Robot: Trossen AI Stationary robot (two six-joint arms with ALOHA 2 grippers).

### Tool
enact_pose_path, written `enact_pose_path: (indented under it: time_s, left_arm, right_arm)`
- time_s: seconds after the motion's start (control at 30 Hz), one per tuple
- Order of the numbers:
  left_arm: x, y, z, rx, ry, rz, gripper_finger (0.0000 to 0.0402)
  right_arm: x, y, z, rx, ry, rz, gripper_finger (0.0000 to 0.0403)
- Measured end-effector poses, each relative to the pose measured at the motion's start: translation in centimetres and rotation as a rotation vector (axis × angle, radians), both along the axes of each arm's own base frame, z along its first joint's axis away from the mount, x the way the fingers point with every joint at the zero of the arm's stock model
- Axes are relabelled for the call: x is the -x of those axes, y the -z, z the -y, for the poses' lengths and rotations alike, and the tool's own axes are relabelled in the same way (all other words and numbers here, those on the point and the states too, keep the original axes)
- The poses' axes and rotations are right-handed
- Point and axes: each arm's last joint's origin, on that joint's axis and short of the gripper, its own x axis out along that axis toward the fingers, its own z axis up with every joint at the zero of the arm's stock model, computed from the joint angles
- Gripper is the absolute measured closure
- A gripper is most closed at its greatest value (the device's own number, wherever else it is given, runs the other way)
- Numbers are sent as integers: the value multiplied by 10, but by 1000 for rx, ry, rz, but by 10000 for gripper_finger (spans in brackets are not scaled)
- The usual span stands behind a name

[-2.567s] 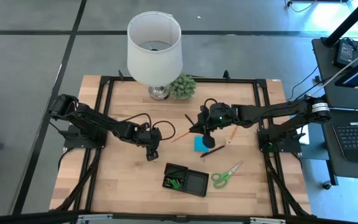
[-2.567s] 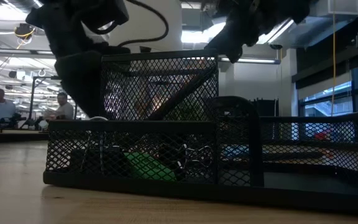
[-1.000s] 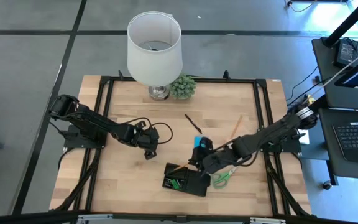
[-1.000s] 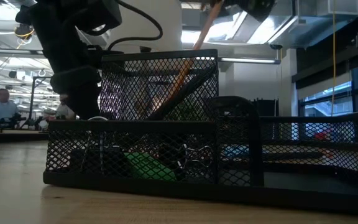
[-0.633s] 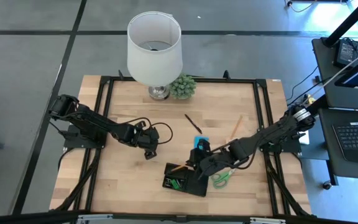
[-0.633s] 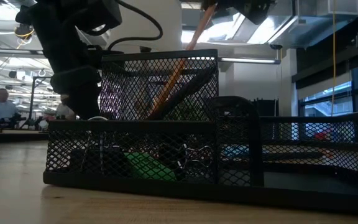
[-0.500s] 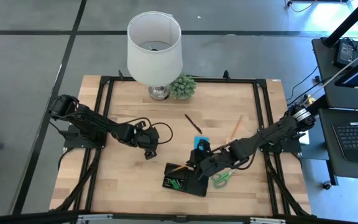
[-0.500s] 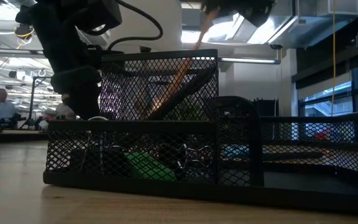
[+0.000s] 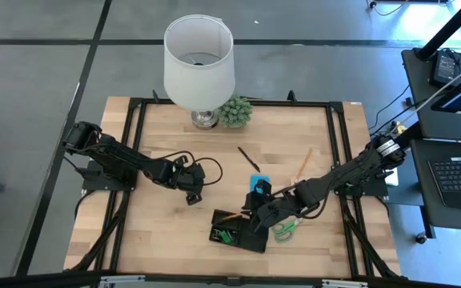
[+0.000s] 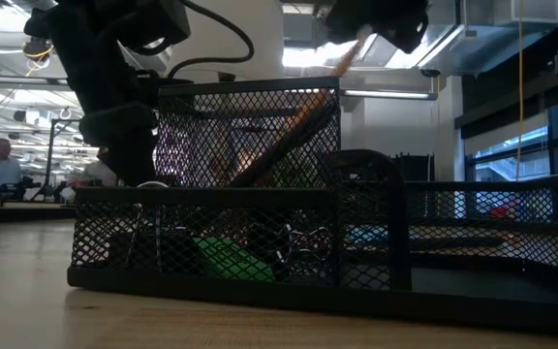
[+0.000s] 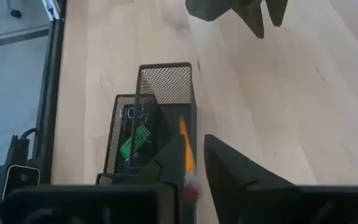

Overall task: Pick and place office supplies into organizer
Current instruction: Put the left orange pencil into the desk organizer, then put the top black pen into the desk organizer

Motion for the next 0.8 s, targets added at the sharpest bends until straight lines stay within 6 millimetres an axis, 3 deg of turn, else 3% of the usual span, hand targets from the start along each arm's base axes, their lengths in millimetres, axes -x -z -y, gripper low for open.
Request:
enact_pose_path:
  time_s: [0.23,0.4,0.6,0.8]
  left_arm:
    - [0,0,0,0,0,0,270]
    - [0,0,0,0,0,0,270]
    - [0,0,0,-1,0,-1,270]
    - [-1,0,0,-12,-6,12,270]
  right_arm:
    - [2,2,1,6,-4,-28,283]
    - [10,-9,7,9,1,-36,266]
    - [40,-41,24,16,9,-56,264]
    - [79,-59,61,13,169,-219,264]
